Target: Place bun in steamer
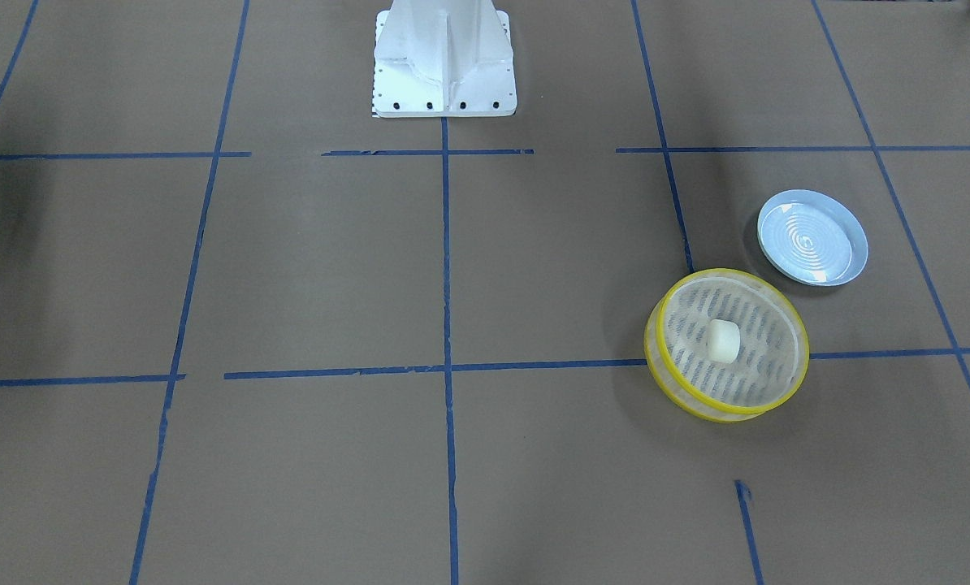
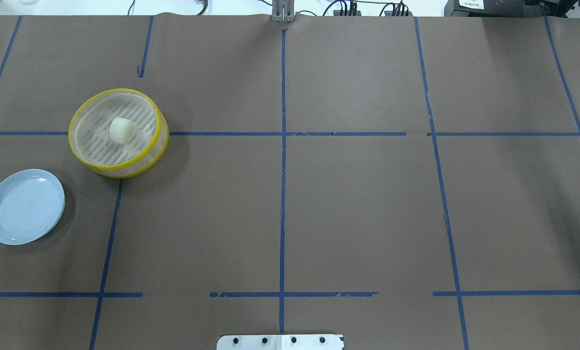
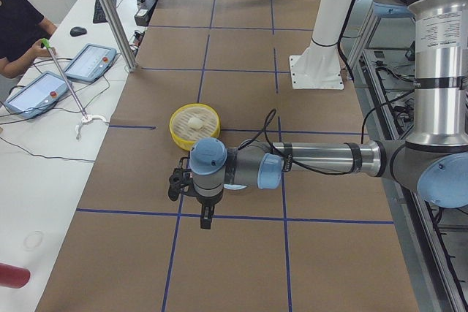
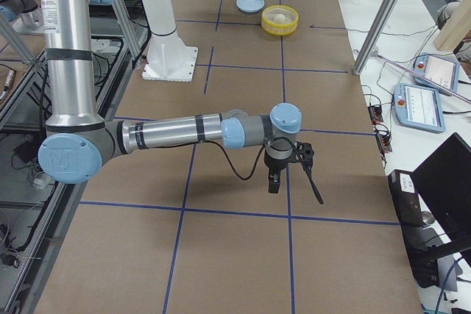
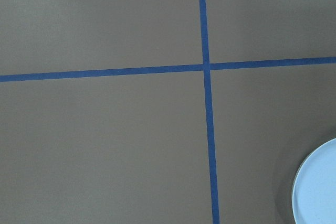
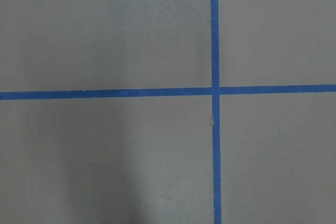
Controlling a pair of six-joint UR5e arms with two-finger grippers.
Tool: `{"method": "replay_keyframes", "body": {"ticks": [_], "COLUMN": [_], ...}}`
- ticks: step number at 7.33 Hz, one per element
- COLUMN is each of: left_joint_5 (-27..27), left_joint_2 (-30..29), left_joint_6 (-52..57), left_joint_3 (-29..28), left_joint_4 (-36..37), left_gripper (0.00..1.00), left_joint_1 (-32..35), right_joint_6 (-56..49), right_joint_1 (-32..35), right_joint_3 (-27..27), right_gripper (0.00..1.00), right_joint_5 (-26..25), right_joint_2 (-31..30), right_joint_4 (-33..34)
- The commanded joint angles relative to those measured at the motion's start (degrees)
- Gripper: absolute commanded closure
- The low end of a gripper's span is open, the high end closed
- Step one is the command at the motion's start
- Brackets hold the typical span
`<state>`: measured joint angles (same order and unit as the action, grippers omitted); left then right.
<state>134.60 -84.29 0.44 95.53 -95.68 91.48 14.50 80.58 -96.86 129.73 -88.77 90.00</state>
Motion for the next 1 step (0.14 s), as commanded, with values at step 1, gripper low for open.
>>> {"method": "replay_keyframes", "body": {"ticks": [1], "left_joint_5": [0.05], "left_joint_2": [0.00], "left_joint_6": [0.00], "left_joint_3": [0.01], "left_joint_4": [-0.04], "left_gripper": [0.00], "left_joint_1": [0.01], "right_joint_6": [0.00], "right_joint_1": [0.01], "right_joint_3": [0.00], "right_gripper": [0.00], "right_joint_5": [0.00], "right_joint_2": [0.00], "right_joint_4": [0.00]}}
